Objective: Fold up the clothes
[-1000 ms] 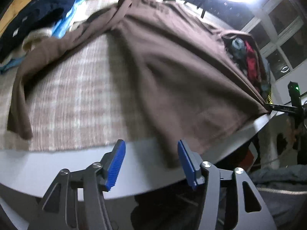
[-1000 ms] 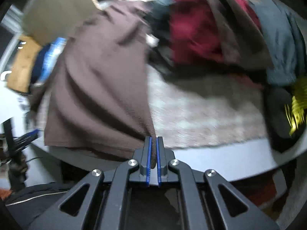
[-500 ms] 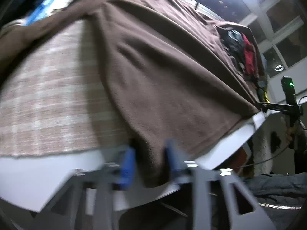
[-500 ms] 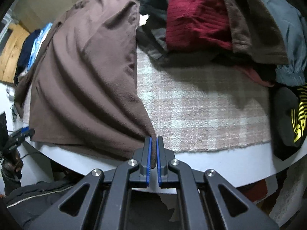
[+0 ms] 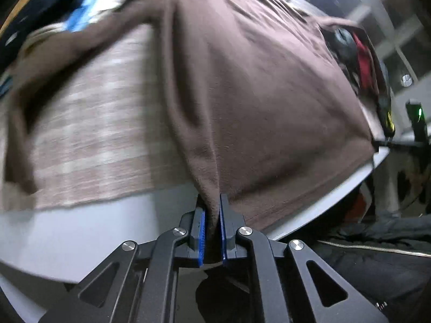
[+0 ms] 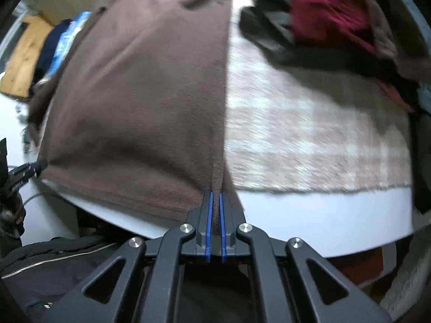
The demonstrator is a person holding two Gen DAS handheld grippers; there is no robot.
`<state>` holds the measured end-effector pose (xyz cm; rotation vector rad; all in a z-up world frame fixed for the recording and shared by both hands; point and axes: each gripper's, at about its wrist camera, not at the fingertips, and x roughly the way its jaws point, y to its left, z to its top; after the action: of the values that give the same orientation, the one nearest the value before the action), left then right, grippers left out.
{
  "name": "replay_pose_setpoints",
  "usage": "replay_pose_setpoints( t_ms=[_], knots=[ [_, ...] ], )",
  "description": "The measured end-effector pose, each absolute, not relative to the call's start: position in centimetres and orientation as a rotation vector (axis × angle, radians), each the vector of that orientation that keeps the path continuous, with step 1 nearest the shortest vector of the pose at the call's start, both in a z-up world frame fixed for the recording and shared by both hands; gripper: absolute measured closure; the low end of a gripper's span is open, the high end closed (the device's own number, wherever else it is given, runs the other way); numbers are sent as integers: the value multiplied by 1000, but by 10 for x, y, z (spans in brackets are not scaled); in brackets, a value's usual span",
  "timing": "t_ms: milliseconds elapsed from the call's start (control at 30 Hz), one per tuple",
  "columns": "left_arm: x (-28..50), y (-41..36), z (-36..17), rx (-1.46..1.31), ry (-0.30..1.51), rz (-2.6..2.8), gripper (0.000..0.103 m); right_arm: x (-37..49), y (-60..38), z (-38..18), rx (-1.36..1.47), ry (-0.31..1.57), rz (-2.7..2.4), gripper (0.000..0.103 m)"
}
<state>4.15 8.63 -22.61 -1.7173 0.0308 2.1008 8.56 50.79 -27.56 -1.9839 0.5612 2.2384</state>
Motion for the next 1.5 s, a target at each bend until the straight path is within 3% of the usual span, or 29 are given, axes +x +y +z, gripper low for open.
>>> replay_pose_setpoints(
  t_ms=[100, 167, 233, 300, 400, 500, 667, 767, 867, 933, 967, 1000, 1133, 1200, 1267, 1333, 1400, 1433, 1467, 1500],
  knots=[
    [39, 88, -228, -1725, 27, 2074, 92, 83, 517, -272, -2008, 509, 2212, 98],
    [36, 83, -228, -1759, 28, 2057, 82, 76, 514, -272, -2088, 446, 2199, 97],
    [36, 77, -223, -1781, 28, 2051, 81, 68, 512, -264, -2158, 387, 2185, 85],
    [35, 72, -211, -1778, 42, 2063, 81, 59, 519, -245, -2166, 390, 2224, 67],
    [22, 64, -188, -1750, 73, 2110, 79, 27, 547, -205, -1984, 473, 2394, 58],
    [-4, 60, -175, -1706, 103, 2164, 76, -29, 579, -186, -1767, 576, 2549, 58],
    [-75, 59, -182, -1649, 64, 2230, 76, -160, 581, -240, -1699, 552, 2521, 58],
    [-119, 66, -198, -1654, 11, 2262, 76, -168, 577, -269, -1730, 571, 2408, 58],
    [-156, 65, -210, -1643, -43, 2298, 73, -178, 589, -264, -1689, 526, 2452, 58],
    [-177, 61, -218, -1655, -30, 2344, 72, -181, 579, -265, -1709, 408, 2481, 69],
    [-183, 57, -220, -1667, 9, 2374, 72, -183, 573, -266, -1720, 343, 2493, 99],
    [-189, 54, -223, -1680, 49, 2404, 74, -185, 569, -269, -1749, 278, 2481, 100],
    [-205, 42, -226, -1703, 115, 2481, 79, -171, 599, -264, -1643, 304, 2405, 101],
    [-208, 38, -222, -1694, 69, 2487, 78, -163, 608, -264, -1647, 384, 2397, 101],
    [-207, 43, -220, -1671, 99, 2471, 74, -164, 597, -263, -1700, 313, 2401, 101],
    [-204, 51, -220, -1669, 133, 2444, 71, -163, 588, -255, -1695, 318, 2388, 96],
    [-205, 56, -220, -1654, 141, 2425, 71, -156, 593, -252, -1689, 438, 2394, 79],
    [-206, 56, -220, -1651, 142, 2438, 69, -153, 591, -254, -1693, 456, 2405, 79],
    [-207, 55, -220, -1652, 140, 2464, 69, -156, 586, -259, -1712, 390, 2406, 80],
    [-207, 54, -221, -1652, 137, 2490, 70, -161, 579, -264, -1732, 305, 2402, 95]
  ],
)
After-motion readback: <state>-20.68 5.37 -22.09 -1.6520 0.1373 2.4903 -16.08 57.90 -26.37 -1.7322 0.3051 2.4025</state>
